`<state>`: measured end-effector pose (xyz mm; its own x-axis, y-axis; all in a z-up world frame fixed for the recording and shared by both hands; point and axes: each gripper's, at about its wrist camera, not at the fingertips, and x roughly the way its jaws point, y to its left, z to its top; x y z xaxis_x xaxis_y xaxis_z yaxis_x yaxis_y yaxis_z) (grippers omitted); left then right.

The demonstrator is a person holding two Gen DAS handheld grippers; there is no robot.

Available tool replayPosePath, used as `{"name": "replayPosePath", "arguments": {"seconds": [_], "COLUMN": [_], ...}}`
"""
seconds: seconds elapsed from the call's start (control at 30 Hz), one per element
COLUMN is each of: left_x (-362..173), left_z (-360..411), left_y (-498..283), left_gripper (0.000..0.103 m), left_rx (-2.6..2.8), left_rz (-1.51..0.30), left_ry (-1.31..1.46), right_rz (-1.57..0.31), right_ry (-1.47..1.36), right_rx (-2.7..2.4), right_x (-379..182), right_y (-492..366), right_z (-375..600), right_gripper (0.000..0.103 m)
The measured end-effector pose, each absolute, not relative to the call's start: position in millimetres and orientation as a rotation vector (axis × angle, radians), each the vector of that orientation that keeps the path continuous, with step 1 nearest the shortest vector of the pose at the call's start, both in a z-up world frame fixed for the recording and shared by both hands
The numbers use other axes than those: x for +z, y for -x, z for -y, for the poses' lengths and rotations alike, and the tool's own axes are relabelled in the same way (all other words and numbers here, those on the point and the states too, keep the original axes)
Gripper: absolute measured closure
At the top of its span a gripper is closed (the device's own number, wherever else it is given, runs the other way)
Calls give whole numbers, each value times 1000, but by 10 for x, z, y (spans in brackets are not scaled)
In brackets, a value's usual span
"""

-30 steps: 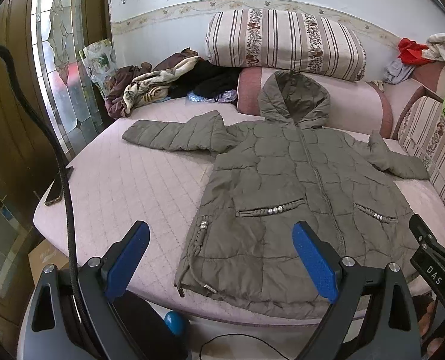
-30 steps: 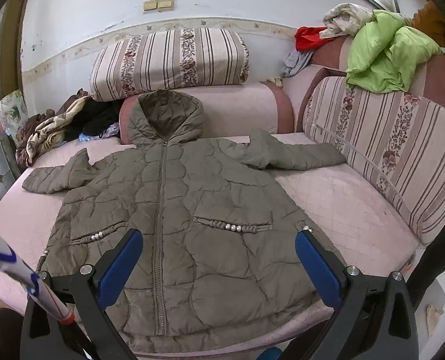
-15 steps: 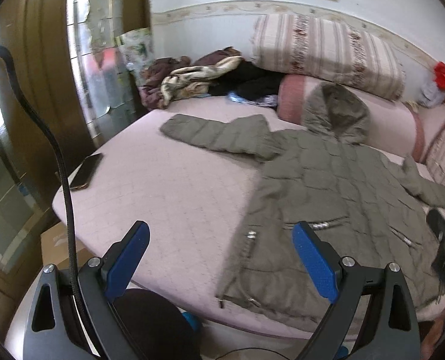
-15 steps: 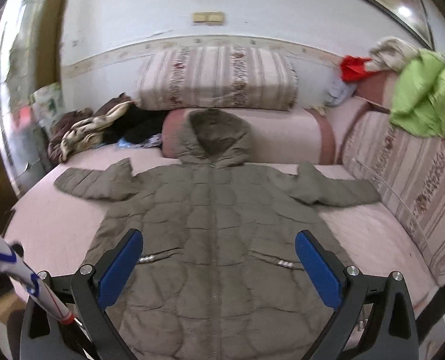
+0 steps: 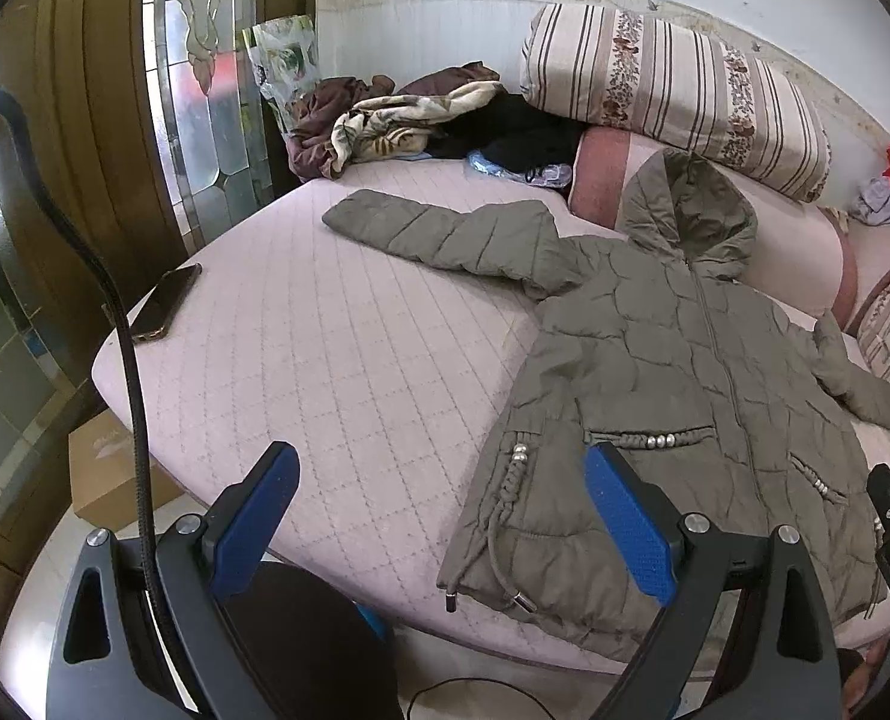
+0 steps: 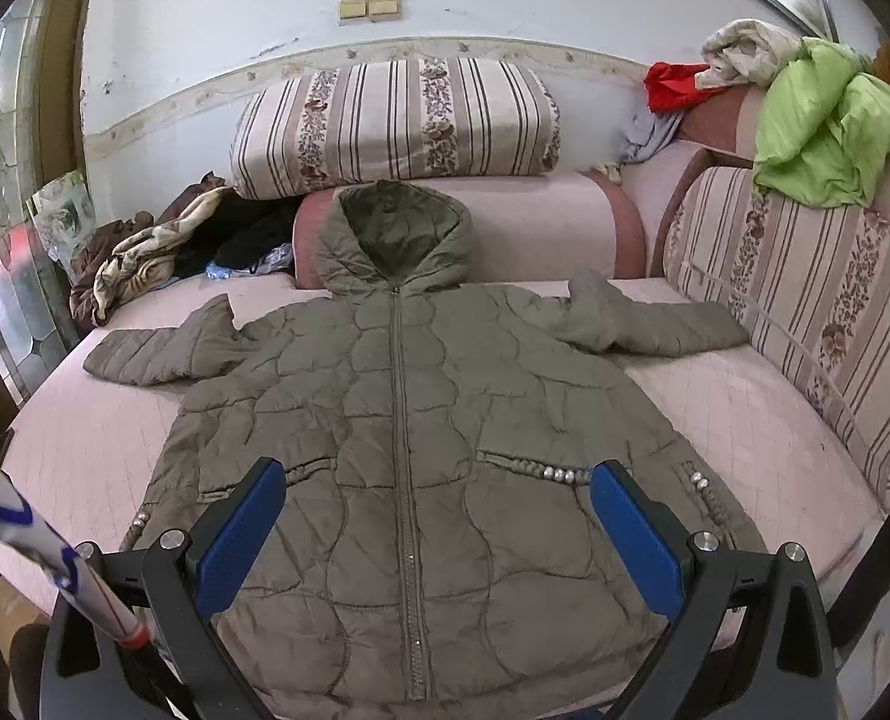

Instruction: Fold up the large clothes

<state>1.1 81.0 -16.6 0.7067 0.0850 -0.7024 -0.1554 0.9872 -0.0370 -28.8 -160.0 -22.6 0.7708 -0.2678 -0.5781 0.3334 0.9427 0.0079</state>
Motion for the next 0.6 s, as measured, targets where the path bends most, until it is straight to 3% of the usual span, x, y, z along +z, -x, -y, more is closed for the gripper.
{"name": "replayPosePath", "arguments": {"seconds": [0.6], "left_x": [-342], "left_z": [-791], "left_y": [-194], "left_gripper": [7], "left_rx": [164], "left_rz": [-797], "left_ry": [54], "right_rz": [-655], "right_ry": [-118], "right_rx": [-369], "right_x": [-403], "right_y": [156], "right_z": [1768], "right_gripper": [0]}}
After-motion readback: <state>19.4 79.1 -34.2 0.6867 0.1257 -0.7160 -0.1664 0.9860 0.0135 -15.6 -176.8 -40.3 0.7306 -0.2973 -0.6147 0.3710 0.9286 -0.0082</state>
